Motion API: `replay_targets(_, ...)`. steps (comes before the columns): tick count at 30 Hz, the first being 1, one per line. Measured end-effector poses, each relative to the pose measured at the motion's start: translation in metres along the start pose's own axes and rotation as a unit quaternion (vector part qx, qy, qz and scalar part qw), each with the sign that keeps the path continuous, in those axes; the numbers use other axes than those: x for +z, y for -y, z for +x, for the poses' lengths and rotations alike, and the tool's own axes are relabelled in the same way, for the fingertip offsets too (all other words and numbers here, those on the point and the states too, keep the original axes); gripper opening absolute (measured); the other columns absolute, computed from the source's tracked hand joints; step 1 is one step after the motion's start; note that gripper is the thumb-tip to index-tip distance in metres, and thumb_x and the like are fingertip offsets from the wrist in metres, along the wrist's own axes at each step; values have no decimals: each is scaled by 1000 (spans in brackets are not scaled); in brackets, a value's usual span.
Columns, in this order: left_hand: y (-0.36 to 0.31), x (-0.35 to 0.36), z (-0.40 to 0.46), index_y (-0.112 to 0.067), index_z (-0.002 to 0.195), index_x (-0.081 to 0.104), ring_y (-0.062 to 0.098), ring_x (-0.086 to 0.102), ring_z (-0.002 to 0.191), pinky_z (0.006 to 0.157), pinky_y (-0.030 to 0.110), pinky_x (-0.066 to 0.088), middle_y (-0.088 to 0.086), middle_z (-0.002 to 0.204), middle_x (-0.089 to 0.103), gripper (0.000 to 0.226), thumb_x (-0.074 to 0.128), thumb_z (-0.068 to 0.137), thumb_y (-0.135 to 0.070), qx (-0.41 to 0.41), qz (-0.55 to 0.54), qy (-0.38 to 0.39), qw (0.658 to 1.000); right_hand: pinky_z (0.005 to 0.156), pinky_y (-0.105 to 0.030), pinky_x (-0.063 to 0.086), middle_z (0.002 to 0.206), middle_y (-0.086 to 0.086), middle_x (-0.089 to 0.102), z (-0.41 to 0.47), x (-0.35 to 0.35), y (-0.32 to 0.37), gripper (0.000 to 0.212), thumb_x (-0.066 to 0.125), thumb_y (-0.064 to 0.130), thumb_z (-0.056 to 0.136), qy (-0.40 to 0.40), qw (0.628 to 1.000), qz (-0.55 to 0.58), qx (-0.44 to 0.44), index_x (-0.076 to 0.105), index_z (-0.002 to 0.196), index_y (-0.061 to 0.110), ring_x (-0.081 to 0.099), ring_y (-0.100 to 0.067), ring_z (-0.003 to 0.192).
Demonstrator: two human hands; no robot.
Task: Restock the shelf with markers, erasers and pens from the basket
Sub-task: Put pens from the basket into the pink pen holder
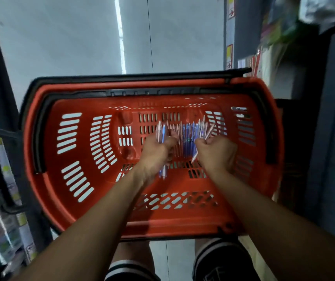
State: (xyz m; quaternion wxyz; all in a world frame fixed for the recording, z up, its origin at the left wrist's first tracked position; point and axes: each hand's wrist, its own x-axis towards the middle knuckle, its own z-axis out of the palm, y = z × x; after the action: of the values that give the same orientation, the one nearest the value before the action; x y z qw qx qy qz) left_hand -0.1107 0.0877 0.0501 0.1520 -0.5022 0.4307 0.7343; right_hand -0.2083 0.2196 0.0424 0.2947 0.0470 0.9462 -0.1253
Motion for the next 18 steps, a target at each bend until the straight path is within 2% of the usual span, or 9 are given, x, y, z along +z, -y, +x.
replay_targets(2,-16,6,-22,-17,93,62,11,39,48,51,30,34,-11,56,46,13,60,105,-18,8,1,3,1000,45,-33,50,45,-7,58,-19,-23,9,36,59,33,79,7,999,44,-5,65,56,6,58,-19,40)
replay_targets(3,-25,10,-34,-18,94,61,11,38,48,51,30,33,-11,56,45,11,59,105,-18,14,1,2,1000,49,-35,53,47,-6,61,-28,-35,15,34,59,34,78,9,998,59,-9,67,58,8,60,-19,43)
replay_targets(7,-65,27,-85,-19,94,61,11,37,46,49,26,32,-9,55,44,12,58,106,-16,48,-3,17,999,55,-31,54,52,1,66,-63,-85,42,20,70,28,78,0,984,175,-32,66,64,14,65,-14,50)
replay_targets(13,-121,45,-176,-11,100,61,20,52,55,53,31,49,5,63,54,18,58,108,-26,130,-9,42,991,59,-24,49,69,6,70,-119,-173,77,18,78,21,82,12,953,284,-103,62,77,26,71,-13,64)
replay_targets(15,-136,49,-207,-10,104,60,22,54,57,55,31,52,8,66,53,17,59,108,-26,143,-29,43,988,62,-30,56,73,5,70,-138,-202,84,19,79,20,83,20,944,307,-118,61,81,28,72,-17,69)
replay_targets(18,-152,54,-251,-9,109,59,25,56,60,56,34,53,10,69,53,20,62,106,-28,159,-63,51,984,73,-49,62,78,2,70,-167,-241,86,17,76,19,83,38,928,347,-129,62,87,28,73,-24,73)
